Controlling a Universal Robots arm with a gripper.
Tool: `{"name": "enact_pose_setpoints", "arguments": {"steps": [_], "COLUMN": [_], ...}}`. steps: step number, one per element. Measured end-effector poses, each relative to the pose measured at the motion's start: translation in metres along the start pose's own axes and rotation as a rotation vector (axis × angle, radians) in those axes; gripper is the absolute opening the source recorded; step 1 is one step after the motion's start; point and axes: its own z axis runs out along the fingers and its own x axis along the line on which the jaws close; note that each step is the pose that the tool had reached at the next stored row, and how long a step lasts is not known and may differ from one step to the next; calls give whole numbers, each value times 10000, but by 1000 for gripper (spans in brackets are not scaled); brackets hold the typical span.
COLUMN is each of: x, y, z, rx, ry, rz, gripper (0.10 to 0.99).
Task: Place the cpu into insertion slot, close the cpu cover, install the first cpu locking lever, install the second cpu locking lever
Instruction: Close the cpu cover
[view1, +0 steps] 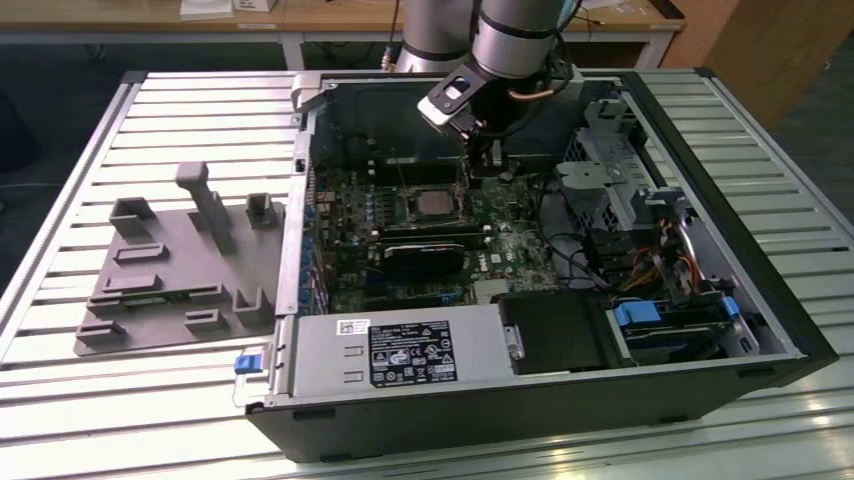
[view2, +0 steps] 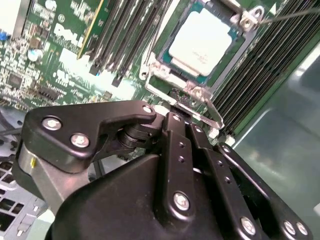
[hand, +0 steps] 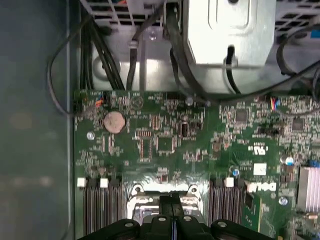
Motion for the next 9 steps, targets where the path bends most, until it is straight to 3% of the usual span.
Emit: {"name": "enact_pose_setpoints", "arguments": {"steps": [9], "x": [0], "y": [-85], "z": [6], "rx": [-73], "ry": [-1], "rz": [0], "gripper": [102]}}
